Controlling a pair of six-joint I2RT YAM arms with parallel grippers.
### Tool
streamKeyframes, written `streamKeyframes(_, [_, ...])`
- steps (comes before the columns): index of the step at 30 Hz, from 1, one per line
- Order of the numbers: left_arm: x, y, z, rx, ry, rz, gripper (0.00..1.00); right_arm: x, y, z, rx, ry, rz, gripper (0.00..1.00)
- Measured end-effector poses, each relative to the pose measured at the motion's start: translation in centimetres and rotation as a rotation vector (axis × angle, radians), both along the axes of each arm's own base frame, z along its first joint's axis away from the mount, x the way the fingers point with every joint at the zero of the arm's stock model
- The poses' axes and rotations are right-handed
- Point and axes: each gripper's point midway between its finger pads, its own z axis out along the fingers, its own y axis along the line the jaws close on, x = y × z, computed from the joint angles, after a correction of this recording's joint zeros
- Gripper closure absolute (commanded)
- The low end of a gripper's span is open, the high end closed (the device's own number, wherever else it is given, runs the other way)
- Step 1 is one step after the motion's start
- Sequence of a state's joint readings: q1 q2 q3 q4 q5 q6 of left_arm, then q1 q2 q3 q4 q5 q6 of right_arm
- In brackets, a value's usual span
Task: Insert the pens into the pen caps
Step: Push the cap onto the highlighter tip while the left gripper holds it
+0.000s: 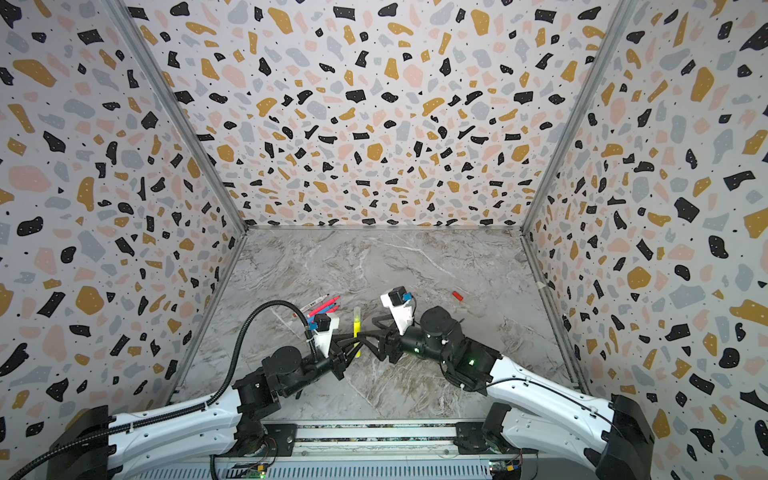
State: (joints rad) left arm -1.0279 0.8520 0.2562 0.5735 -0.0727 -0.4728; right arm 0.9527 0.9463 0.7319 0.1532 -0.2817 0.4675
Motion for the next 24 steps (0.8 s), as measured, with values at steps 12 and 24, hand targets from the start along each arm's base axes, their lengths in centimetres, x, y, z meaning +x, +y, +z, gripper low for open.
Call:
streamKeyframes(12, [-0.9, 1.1, 0.2, -0.067, -0.002, -0.007, 1.0, 0.5, 2.4, -2.6, -0.107, 0.051, 0.145, 0.5])
streamKeyframes(24, [-0.8, 0.9, 0.2, -0.075, 0.002, -0.008, 1.0, -0.5, 4.4, -6.0, -0.153, 0.114, 0.21, 0.61])
